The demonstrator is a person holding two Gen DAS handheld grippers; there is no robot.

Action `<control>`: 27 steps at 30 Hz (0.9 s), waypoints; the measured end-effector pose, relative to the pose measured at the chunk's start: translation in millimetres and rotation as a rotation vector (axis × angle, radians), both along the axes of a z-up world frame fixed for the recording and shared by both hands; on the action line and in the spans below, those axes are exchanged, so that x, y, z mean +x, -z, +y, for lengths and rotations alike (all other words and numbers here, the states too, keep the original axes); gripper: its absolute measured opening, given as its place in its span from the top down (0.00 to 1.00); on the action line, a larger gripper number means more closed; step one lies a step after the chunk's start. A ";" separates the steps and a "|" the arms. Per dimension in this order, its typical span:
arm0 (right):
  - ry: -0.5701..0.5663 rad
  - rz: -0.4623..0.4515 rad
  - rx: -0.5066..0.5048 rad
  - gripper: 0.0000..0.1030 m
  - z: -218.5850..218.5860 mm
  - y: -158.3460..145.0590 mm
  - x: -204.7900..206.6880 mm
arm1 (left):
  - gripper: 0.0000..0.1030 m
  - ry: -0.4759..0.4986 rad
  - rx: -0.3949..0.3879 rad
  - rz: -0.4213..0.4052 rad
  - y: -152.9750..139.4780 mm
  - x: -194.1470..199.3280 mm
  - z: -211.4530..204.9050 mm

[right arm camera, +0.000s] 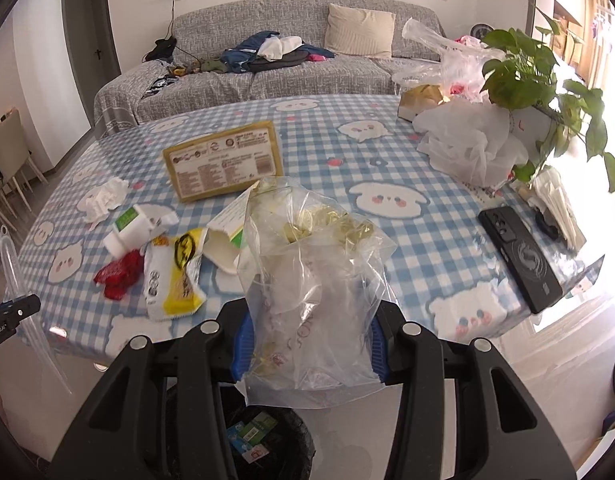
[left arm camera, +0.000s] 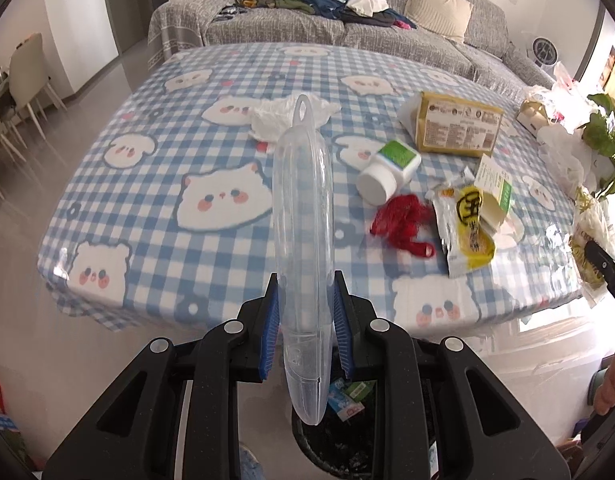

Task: Collect trash
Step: 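Lift the plastic tube and plastic bag and carry both over the black bin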

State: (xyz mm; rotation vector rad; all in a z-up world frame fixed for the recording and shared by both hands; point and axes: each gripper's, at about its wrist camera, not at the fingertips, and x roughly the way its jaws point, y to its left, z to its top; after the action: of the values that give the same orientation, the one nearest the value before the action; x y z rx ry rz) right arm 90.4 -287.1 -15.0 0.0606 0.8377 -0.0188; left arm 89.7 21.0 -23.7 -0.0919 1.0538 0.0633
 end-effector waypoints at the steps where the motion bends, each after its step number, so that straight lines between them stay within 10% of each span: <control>1: -0.001 -0.001 0.001 0.58 1.1 0.7 -4.2 | 0.77 0.002 -0.008 0.003 1.4 -5.4 -0.3; 27: -0.103 0.034 0.014 0.58 64.9 67.5 -121.7 | 0.77 0.029 -0.064 0.026 58.0 -118.2 -24.1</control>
State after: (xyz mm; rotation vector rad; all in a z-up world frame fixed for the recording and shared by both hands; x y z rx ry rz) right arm -31.3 -222.1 -82.4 0.0302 0.8738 0.0828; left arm -28.5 -3.1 -81.7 -0.1339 1.0833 0.0045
